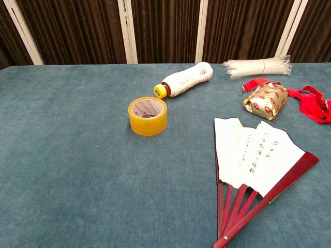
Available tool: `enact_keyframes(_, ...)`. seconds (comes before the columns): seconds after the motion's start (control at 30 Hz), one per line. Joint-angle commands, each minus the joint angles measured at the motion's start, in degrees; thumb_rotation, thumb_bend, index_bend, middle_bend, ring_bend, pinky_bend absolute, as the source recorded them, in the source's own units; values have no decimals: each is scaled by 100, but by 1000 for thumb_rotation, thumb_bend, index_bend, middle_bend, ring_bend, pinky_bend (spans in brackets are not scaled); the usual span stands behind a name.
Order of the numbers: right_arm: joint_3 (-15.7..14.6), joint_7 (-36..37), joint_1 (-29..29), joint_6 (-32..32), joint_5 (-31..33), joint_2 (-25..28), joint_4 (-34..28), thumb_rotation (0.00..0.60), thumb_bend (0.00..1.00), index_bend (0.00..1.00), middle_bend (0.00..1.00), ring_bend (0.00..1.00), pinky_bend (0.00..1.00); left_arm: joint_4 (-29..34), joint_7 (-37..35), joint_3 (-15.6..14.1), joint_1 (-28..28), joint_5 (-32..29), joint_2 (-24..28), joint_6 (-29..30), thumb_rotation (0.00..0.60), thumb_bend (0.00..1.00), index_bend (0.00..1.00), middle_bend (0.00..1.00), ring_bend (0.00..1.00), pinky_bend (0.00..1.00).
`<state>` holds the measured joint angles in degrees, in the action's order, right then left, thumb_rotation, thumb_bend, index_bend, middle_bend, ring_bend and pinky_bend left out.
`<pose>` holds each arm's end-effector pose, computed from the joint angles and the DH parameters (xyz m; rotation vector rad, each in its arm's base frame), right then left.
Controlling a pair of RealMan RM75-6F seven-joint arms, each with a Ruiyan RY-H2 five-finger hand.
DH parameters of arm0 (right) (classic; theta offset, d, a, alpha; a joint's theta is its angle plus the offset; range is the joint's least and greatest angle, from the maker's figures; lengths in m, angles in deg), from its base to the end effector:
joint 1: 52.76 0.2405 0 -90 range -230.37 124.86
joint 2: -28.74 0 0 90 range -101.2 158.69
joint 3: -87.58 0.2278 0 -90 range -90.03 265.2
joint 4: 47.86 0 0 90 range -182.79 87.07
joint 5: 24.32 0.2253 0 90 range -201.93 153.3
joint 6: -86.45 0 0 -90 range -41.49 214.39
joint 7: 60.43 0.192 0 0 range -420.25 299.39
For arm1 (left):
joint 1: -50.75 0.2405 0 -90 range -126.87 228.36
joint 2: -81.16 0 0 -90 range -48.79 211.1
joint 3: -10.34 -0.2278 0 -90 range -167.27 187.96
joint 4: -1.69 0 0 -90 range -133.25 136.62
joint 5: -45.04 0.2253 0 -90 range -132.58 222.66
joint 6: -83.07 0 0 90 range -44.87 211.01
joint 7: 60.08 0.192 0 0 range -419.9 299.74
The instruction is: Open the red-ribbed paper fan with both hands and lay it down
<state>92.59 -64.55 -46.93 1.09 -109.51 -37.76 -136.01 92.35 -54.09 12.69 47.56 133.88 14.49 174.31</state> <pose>-0.2964 -0.2423 0.1367 1.3827 -0.7908 0.8626 -0.2832 0.2169 0.1355 -1.3783 -0.7610 -0.9016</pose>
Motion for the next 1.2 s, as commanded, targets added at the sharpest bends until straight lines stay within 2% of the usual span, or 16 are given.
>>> enact_keyframes(0.03, -2, 20, -9, -10, -8, 9, 14, 600, 156, 112, 47, 183, 188, 7, 7, -6, -7, 14, -7, -10, 600, 239, 83, 83, 0, 98)
enact_keyframes(0.43, -23, 311, -56, -134, -137, 70, 25, 600, 155, 113, 47, 183, 188, 54, 58, -26, -53, 105, -46, -64, 600, 240, 80, 83, 0, 98)
enact_keyframes(0.6, -87, 523, -40, -119, -283, 103, 24, 600, 155, 123, 47, 183, 188, 15, 21, -9, -76, 49, -58, -130, 600, 241, 80, 82, 0, 98)
enact_keyframes(0.87, -270, 694, 31, -109, -720, 117, -54, 600, 156, 125, 47, 183, 188, -15, -75, 5, -9, 164, -78, 91, 600, 241, 79, 83, 0, 98)
enact_keyframes(1.2, -575, 192, 267, 392, -1127, -128, -216, 600, 156, 214, 51, 183, 188, -28, -207, 25, -6, 103, -30, 55, 600, 241, 79, 83, 0, 98)
